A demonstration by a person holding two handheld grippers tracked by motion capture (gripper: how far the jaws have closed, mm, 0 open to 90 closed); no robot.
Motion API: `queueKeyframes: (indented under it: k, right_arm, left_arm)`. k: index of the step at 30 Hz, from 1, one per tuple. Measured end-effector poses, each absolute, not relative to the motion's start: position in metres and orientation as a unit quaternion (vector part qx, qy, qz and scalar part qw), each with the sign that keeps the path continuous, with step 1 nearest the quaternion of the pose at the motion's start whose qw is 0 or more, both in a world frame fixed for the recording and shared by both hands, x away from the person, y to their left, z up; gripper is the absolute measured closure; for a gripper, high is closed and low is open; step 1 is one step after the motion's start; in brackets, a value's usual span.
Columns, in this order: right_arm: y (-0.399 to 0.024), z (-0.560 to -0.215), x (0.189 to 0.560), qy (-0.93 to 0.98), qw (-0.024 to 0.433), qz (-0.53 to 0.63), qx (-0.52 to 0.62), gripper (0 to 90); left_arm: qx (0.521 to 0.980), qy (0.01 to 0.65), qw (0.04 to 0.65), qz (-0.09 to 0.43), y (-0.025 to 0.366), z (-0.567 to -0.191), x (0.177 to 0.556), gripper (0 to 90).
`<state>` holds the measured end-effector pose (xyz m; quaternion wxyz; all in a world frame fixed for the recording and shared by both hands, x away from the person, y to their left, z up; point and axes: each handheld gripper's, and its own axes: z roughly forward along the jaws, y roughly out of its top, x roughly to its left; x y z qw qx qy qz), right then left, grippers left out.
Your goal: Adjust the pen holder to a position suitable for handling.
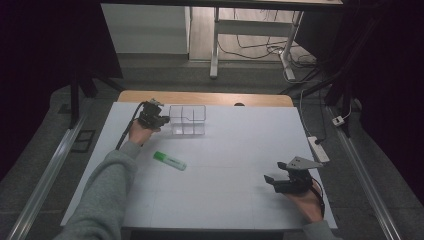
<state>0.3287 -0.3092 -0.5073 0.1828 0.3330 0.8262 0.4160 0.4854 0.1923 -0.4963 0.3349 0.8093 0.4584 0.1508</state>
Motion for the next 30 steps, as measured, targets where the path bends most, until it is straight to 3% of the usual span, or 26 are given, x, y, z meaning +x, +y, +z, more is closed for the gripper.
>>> queueKeyframes:
  k: [30]
  right_arm:
    - [-0.309,-0.508,0.329,0.827,0.182,0.412,0.335,23.2]
  left_arm:
    - [0.829,0.426,0.331,0.147,0.136,-0.489,0.494,89.0]
